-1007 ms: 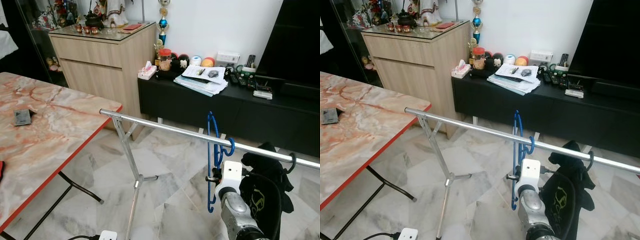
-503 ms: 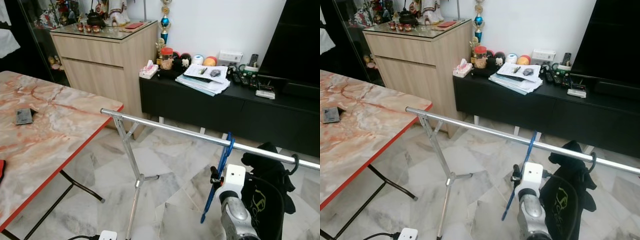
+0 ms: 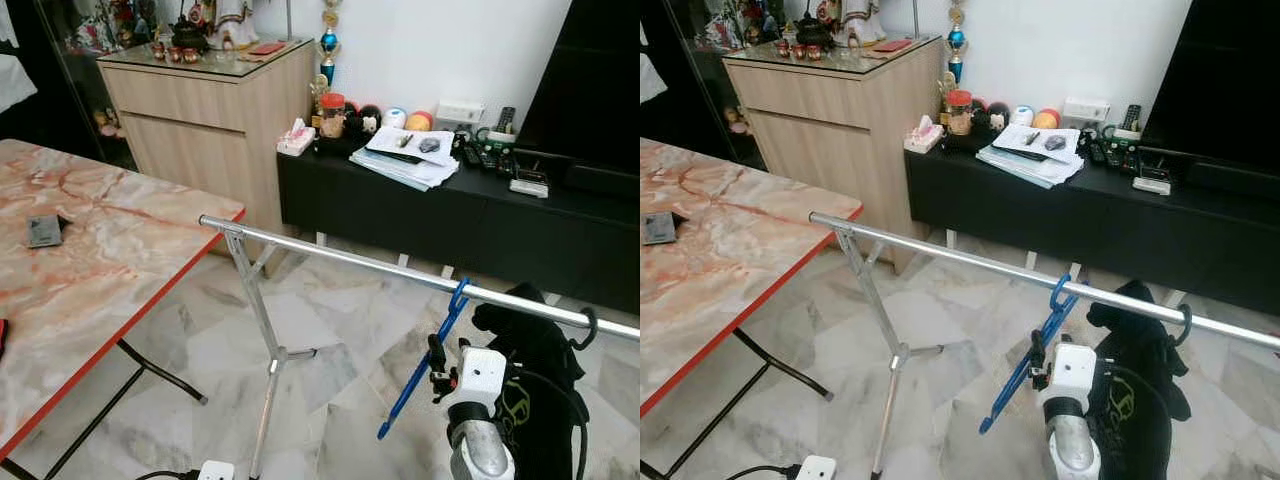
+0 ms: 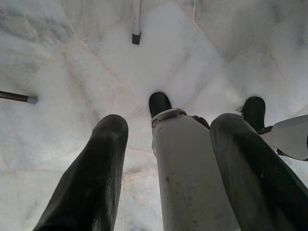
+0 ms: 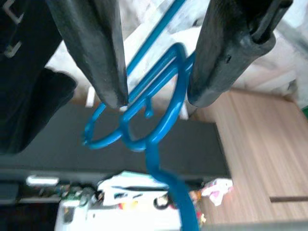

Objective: Hang hanger

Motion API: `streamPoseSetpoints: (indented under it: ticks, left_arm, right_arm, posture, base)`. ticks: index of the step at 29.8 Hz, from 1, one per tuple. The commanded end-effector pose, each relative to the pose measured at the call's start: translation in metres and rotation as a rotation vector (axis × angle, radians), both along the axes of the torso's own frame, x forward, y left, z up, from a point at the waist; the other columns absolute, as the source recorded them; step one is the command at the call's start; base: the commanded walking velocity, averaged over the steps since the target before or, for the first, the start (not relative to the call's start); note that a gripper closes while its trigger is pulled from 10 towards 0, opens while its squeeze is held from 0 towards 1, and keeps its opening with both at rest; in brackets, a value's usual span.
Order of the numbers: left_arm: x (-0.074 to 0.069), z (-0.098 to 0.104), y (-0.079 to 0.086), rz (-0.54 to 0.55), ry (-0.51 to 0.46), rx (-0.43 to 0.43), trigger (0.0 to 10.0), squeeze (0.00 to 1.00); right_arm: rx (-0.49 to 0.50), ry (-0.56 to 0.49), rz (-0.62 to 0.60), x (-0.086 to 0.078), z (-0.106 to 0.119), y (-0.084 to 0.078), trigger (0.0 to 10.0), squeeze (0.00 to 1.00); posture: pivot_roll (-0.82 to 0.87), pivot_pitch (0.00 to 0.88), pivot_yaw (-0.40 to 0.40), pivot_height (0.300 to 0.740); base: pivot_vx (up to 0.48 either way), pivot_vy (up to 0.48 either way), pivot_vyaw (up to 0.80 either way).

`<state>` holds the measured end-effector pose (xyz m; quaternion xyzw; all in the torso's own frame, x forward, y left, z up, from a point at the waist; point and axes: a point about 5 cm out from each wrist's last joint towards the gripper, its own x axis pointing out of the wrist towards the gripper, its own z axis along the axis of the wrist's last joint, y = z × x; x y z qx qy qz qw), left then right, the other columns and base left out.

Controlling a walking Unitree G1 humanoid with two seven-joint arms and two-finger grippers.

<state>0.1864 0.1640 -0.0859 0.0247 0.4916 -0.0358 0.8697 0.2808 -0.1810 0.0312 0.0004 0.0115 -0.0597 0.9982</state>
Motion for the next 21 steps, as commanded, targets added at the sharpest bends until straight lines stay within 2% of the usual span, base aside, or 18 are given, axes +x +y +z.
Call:
streamPoseSetpoints:
  ticks: [1,5,7,9,11,12,13,14,15,16,17,18,19,20,21]
  left_arm:
    - [-0.003,-0.001,0.002,-0.003,0.007,0.012,10.0,0.0]
    - [-0.003,-0.002,0.001,-0.003,0.006,0.012,10.0,0.0]
    - [-0.003,-0.002,0.001,-0.003,0.006,0.012,10.0,0.0]
    - [-0.004,-0.002,0.002,-0.005,0.005,0.014,10.0,0.0]
    - [-0.004,-0.002,0.002,-0.007,0.005,0.014,10.0,0.0]
    - [-0.004,-0.002,0.002,-0.007,0.005,0.014,10.0,0.0]
    - [-0.004,-0.002,0.001,-0.009,0.005,0.013,10.0,0.0]
    - [-0.004,-0.002,0.001,-0.01,0.006,0.012,10.0,0.0]
    - [-0.004,-0.002,0.001,-0.015,0.006,0.008,10.0,0.0]
    - [-0.004,-0.002,0.001,-0.015,0.006,0.008,10.0,0.0]
    - [-0.004,-0.002,0.001,-0.019,0.007,0.007,10.0,0.0]
    - [-0.004,-0.002,0.001,-0.023,0.007,0.007,10.0,0.0]
    - [-0.004,-0.002,0.001,-0.023,0.007,0.007,10.0,0.0]
    - [-0.004,-0.002,0.0,-0.024,0.006,0.008,10.0,0.0]
    - [-0.004,-0.002,0.001,-0.024,0.003,0.009,10.0,0.0]
  right_arm:
    - [-0.028,-0.027,-0.056,-0.005,0.004,-0.006,10.0,0.0]
    - [-0.038,-0.055,-0.186,-0.021,0.007,-0.018,10.0,0.0]
    - [-0.03,-0.059,-0.198,-0.023,0.007,-0.019,10.0,0.0]
    - [-0.029,0.0,-0.295,-0.034,0.002,-0.026,10.0,0.0]
    - [-0.003,0.085,-0.334,-0.04,-0.01,-0.028,10.0,0.0]
    - [-0.003,0.085,-0.334,-0.04,-0.01,-0.028,10.0,0.0]
    - [0.051,0.178,-0.347,-0.044,-0.024,-0.026,10.0,0.0]
    - [0.06,0.222,-0.344,-0.045,-0.029,-0.025,10.0,0.0]
    - [0.092,0.32,-0.339,-0.047,-0.042,-0.021,10.0,0.0]
    - [0.092,0.32,-0.339,-0.047,-0.042,-0.021,10.0,0.0]
    - [0.117,0.397,-0.323,-0.048,-0.052,-0.018,10.0,0.0]
    - [0.116,0.531,-0.29,-0.052,-0.067,-0.012,10.0,0.0]
    - [0.116,0.531,-0.29,-0.052,-0.067,-0.012,10.0,0.0]
    - [0.163,0.562,-0.301,-0.054,-0.072,-0.011,10.0,0.0]
    - [0.242,0.667,-0.276,-0.06,-0.085,-0.004,10.0,0.0]
  posture:
    - [0.03,0.0,-0.009,0.74]
    - [0.03,0.0,-0.011,0.74]
    - [0.03,0.0,-0.011,0.74]
    - [0.02,0.0,-0.012,0.74]
    - [0.02,0.0,-0.014,0.74]
    - [0.02,0.0,-0.014,0.74]
    - [0.02,0.0,-0.014,0.74]
    - [0.02,0.0,-0.013,0.74]
    - [0.02,0.0,-0.014,0.74]
    - [0.02,0.0,-0.014,0.74]
    - [0.02,0.0,-0.014,0.74]
    - [0.02,0.0,-0.014,0.74]
    - [0.02,0.0,-0.014,0.74]
    - [0.01,0.0,-0.018,0.74]
    - [0.01,0.0,-0.019,0.74]
  base:
    - [0.0,0.0,0.0]
    - [0.0,0.0,0.0]
    - [0.0,0.0,0.0]
    - [0.0,0.0,0.0]
    - [0.0,0.0,0.0]
    - [0.0,0.0,0.0]
    - [0.0,0.0,0.0]
    - [0.0,0.0,0.0]
    - [0.0,0.0,0.0]
    - [0.0,0.0,0.0]
    - [0.0,0.0,0.0]
    - [0.0,0.0,0.0]
    - [0.0,0.0,0.0]
    - [0.0,0.0,0.0]
    - [0.0,0.0,0.0]
